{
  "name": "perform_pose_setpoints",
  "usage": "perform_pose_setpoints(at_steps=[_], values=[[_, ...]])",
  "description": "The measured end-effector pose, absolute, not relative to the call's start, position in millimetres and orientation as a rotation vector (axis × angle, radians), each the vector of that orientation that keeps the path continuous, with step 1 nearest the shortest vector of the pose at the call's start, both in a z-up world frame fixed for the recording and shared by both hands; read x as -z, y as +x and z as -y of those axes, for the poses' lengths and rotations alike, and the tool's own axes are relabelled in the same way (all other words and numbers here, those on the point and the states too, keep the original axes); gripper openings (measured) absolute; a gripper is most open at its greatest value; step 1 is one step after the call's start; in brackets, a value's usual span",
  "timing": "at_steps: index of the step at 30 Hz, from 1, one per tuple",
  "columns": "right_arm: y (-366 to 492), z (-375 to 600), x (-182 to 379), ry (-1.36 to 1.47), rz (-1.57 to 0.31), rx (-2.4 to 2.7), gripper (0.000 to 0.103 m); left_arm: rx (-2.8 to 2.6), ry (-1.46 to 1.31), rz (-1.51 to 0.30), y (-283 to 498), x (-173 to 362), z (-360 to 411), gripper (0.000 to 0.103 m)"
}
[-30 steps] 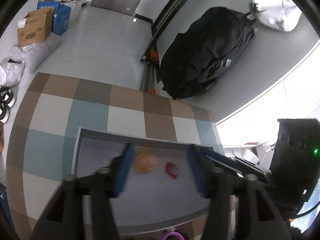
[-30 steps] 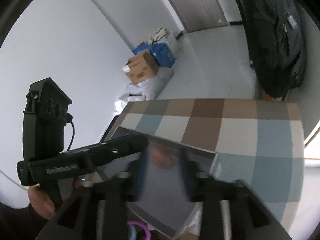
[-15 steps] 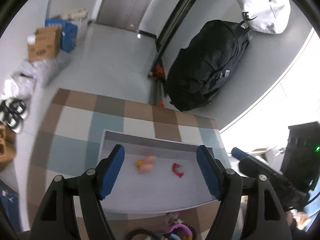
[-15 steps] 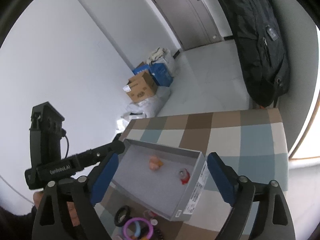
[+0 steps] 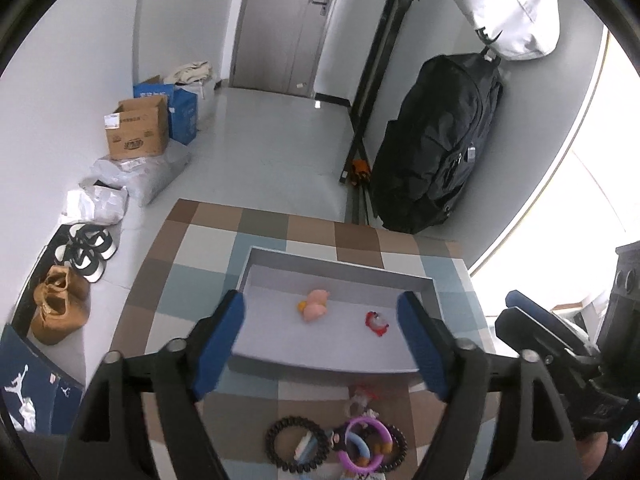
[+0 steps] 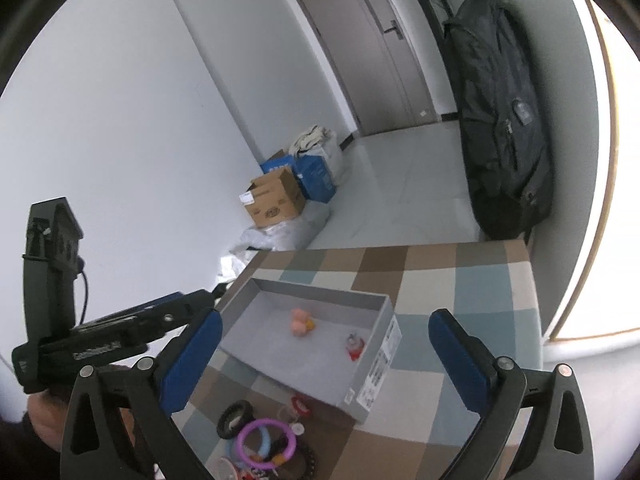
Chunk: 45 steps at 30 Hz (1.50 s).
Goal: Organize jewelry
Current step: 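Withdraw the left gripper from the box back toward the item pile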
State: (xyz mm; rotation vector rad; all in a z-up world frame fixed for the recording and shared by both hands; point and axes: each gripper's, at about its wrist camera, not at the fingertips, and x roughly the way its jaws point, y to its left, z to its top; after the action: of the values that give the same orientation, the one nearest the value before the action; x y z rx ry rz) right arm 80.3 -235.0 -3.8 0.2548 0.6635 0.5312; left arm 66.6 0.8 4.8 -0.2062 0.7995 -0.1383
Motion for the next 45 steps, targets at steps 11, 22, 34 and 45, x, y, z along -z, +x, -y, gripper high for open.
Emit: perform_pose_setpoints(at_steps=[11,22,34,45], values=[[44,230,16,0.257,-0.683,-0.533,0.103,0.097,-0.193,-0.813,30,1,-4,0.085],[24,228,29,0.28,-0.763,-0.531,0.103,0.082,-0.175,-0.881,-8,29,-14,0.085],[20,222,42,0.253,-0.84,-0.495,0.103,0.181,-0.107,-1.058,-16,61,9,0.084],[23,231,44,0.29,-0.864,-0.486,0.103,0.217,-0.106,-1.138,-15,74,18,0.084]])
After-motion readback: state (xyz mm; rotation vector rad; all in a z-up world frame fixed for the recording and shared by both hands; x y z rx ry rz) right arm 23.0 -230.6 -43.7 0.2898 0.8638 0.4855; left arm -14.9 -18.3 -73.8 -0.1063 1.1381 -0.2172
